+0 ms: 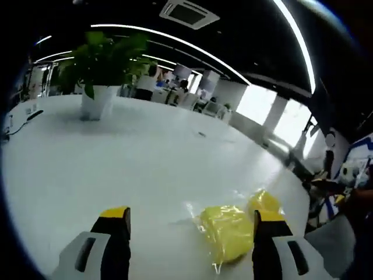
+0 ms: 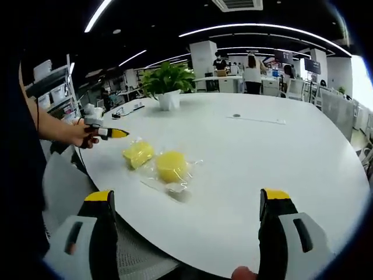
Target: Compare the silicone blocks by pressing each to a similar depth, holding the contact briefly, and releasing to observe deformation and rebound differences across the visible hardness samples.
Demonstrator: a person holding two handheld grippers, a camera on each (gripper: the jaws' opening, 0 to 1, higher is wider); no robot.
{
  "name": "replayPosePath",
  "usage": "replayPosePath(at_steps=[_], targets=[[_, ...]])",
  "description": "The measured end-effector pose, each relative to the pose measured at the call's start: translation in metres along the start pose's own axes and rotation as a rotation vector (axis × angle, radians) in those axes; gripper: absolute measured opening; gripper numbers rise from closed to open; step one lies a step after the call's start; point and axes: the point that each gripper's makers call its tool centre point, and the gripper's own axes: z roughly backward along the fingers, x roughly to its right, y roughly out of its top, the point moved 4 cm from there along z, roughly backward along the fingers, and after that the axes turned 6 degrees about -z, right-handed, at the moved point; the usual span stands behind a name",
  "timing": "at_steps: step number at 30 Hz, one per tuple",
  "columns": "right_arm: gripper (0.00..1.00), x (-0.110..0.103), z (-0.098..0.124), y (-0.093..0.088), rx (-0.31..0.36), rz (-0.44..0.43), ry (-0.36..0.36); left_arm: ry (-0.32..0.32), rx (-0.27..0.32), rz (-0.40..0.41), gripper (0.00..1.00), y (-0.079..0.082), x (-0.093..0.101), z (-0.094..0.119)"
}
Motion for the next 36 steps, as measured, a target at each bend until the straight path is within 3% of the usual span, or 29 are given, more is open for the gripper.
replayPosePath(at_steps=[4, 8, 14, 16, 20, 23, 31, 36], targets=[[0.97, 0.004, -0.001, 0.007, -0.005, -0.002, -0.001, 0.003, -0.008, -0.083, 0.98, 0.001, 0.009, 0.025], [0.97, 0.007, -0.005, 0.010, 0.000, -0.029, -0.005, -0.024, -0.009, -0.059, 1.00, -0.007, 0.019, 0.050], [0.97, 0.011, -0.009, 0.010, -0.023, -0.006, -0.007, 0.000, -0.025, -0.084, 1.00, -0.015, 0.025, 0.086], [0.97, 0.014, -0.009, 0.009, -0.025, -0.007, 0.000, 0.010, 0.000, -0.085, 1.00, -0.016, 0.025, 0.095], [0.97, 0.016, -0.009, 0.000, -0.045, 0.016, 0.009, 0.019, 0.006, -0.105, 1.00, -0.019, 0.020, 0.099], [0.97, 0.015, -0.009, -0.008, -0.052, 0.022, 0.027, 0.029, 0.020, -0.125, 1.00, -0.013, 0.023, 0.095], [0.97, 0.018, 0.000, -0.005, -0.026, 0.021, 0.030, 0.029, 0.058, -0.130, 1.00, 0.000, 0.034, 0.086], [0.97, 0.023, -0.003, -0.009, -0.025, 0.017, 0.030, 0.019, 0.048, -0.107, 1.00, 0.002, 0.036, 0.082]])
